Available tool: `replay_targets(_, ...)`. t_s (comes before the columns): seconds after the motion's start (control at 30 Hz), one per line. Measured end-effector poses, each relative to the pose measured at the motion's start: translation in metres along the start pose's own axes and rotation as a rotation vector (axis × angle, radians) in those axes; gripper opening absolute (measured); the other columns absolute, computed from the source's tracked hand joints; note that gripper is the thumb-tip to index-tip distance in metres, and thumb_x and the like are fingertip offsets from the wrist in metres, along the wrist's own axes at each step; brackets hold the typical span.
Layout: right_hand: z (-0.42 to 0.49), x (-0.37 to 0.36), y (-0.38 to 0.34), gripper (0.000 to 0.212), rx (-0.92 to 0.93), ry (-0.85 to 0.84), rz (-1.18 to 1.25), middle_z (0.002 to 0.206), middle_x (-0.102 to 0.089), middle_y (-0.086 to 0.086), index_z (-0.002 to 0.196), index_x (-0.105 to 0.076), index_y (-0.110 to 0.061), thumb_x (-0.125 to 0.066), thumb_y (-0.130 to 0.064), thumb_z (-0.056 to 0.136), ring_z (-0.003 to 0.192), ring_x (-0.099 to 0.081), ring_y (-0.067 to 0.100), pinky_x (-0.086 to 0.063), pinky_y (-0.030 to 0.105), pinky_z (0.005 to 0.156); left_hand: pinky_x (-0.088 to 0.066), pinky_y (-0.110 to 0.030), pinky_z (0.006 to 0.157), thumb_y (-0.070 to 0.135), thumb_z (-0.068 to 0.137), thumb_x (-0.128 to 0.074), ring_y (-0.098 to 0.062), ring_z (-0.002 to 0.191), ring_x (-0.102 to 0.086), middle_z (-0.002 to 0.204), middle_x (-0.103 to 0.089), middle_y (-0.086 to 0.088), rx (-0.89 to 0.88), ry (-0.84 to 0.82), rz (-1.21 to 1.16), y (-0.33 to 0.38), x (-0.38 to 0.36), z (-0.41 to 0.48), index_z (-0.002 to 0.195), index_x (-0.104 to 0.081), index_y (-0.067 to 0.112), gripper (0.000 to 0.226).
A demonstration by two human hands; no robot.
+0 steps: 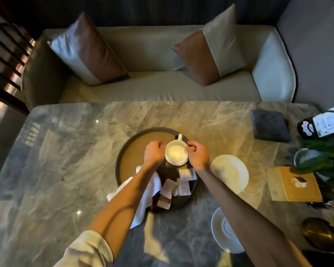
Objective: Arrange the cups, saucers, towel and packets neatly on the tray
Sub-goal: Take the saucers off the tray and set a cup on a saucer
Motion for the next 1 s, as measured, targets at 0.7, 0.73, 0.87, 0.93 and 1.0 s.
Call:
replay_targets(0.7, -0.008, 0.038, -0.026, 0.037, 0.148, -0.054, 0.009, 0.115, -0.073, 0.004, 0.124, -0.068, -0.014, -0.06, -0.009, 0.088, 0.103, -0.065, 0.019, -0.052, 0.035, 0.089, -0.05, -0.029, 0.075, 0.004, 0.085, -0.061, -0.016, 0.085, -0.063, 0.095, -0.073, -0.004, -0.085, 0.069, -0.134, 0.039, 0.008, -0.025, 0.104, -0.076, 0.014, 0.027)
replay_targets(0.73, -0.01, 0.046, -0.026, 0.037, 0.139, -0.057, 0.055, 0.115, -0.072, 0.002, 0.124, -0.068, -0.014, -0.06, -0.009, 0.088, 0.103, -0.065, 0.017, -0.053, 0.036, 0.091, -0.051, -0.029, 0.076, 0.005, 0.084, -0.063, -0.016, 0.086, -0.064, 0.095, -0.073, -0.004, -0.075, 0.064, -0.163, 0.043, 0.009, -0.031, 0.104, -0.075, 0.014, 0.025)
replay_targets(0.87, -0.029, 0.078, -0.01, 0.037, 0.08, -0.097, 0.253, 0.103, -0.067, -0.015, 0.123, -0.068, -0.019, -0.057, -0.007, 0.09, 0.097, -0.063, 0.009, -0.058, 0.039, 0.087, -0.059, -0.042, 0.083, 0.011, 0.08, -0.073, -0.026, 0.094, -0.068, 0.104, -0.07, -0.01, -0.025, 0.026, -0.303, 0.058, -0.002, -0.067, 0.107, -0.069, 0.011, 0.027)
replay_targets(0.93, -0.047, 0.097, 0.009, 0.034, 0.08, -0.083, 0.288, 0.103, -0.07, -0.014, 0.12, -0.07, -0.018, -0.057, -0.008, 0.091, 0.097, -0.065, 0.009, -0.057, 0.037, 0.087, -0.06, -0.047, 0.083, 0.011, 0.078, -0.074, -0.031, 0.095, -0.069, 0.103, -0.07, -0.013, 0.009, -0.01, -0.346, 0.06, -0.019, -0.093, 0.105, -0.067, 0.011, 0.028)
replay_targets(1.0, -0.064, 0.115, 0.036, 0.031, 0.057, -0.065, 0.256, 0.111, -0.072, -0.001, 0.12, -0.071, -0.013, -0.06, -0.01, 0.091, 0.104, -0.065, 0.016, -0.053, 0.036, 0.094, -0.059, -0.05, 0.084, 0.007, 0.079, -0.071, -0.036, 0.095, -0.07, 0.101, -0.071, -0.019, 0.065, -0.044, -0.391, 0.056, -0.042, -0.119, 0.104, -0.067, 0.008, 0.026)
Point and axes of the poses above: each hand's wrist, its own z-axis towards the middle knuckle, its own x-axis out of the back of the hand, y = z × x, the point moved 5 cm from there along z, towards the middle knuckle
